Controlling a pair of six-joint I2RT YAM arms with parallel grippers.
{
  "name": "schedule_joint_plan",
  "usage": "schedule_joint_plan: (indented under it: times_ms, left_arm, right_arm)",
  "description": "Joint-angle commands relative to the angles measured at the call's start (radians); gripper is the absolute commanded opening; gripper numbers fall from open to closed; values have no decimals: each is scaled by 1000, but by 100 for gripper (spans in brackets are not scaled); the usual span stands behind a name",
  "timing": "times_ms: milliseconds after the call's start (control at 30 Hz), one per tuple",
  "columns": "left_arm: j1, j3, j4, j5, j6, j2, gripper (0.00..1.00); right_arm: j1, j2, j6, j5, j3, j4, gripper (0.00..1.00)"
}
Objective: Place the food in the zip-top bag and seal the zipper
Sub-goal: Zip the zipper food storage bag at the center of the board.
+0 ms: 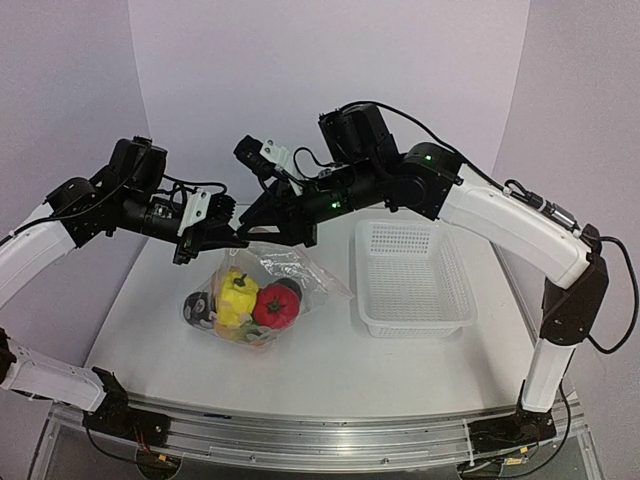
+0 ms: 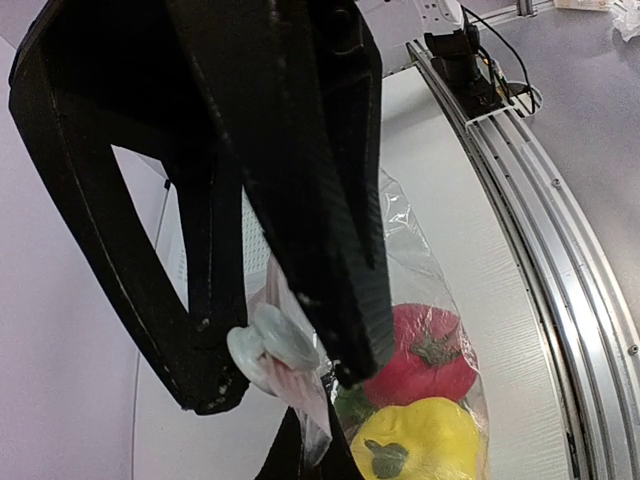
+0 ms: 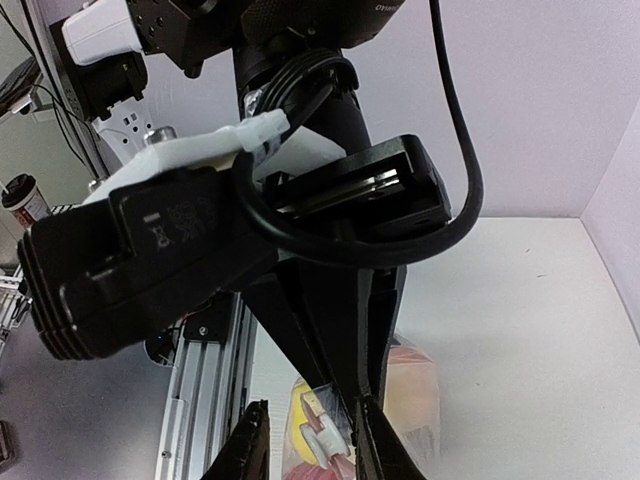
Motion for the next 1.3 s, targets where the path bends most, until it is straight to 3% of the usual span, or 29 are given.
schedule_joint_plan:
  times_ms: [0, 367, 500, 600, 833, 867, 933, 967, 1000, 1033, 1133, 1267]
  left_arm:
    - [2, 65, 14, 43, 7, -20, 0]
    - [1, 79, 5, 60, -2, -16, 0]
    - [1, 84, 3, 65, -12, -15, 0]
    - [3, 85, -1, 66, -24, -15, 0]
    - [3, 64, -5, 76, -44, -11, 0]
    - [3, 61, -11, 89, -52, -7, 3]
    - [3, 54, -13, 107, -80, -3, 34]
    - [3, 52, -11, 117, -103, -3, 45]
    - [3, 50, -7, 129, -116, -3, 47]
    - [3, 50, -3, 137, -126, -2, 46]
    - [3, 54, 9, 132, -165, 8, 27]
    - [3, 61, -7, 104, -186, 37, 26]
  right_arm:
    - [-1, -19, -14, -21, -2, 2, 27]
    - [-6, -23, -27, -9, -17, 2, 22]
    - [-8, -28, -32, -1, -31, 2, 13]
    - [-10, -43, -32, 4, -50, 4, 0]
    - [-9, -52, -25, 54, -63, 3, 0]
    - [-6, -47, -26, 69, -59, 4, 0]
    - [2, -43, -42, 94, -58, 11, 0]
    - [6, -45, -50, 103, -62, 20, 0]
    - [7, -47, -53, 105, -67, 30, 0]
    - [9, -51, -56, 105, -71, 38, 0]
    - [8, -57, -55, 99, -77, 53, 0]
    - [8, -64, -51, 85, -82, 68, 0]
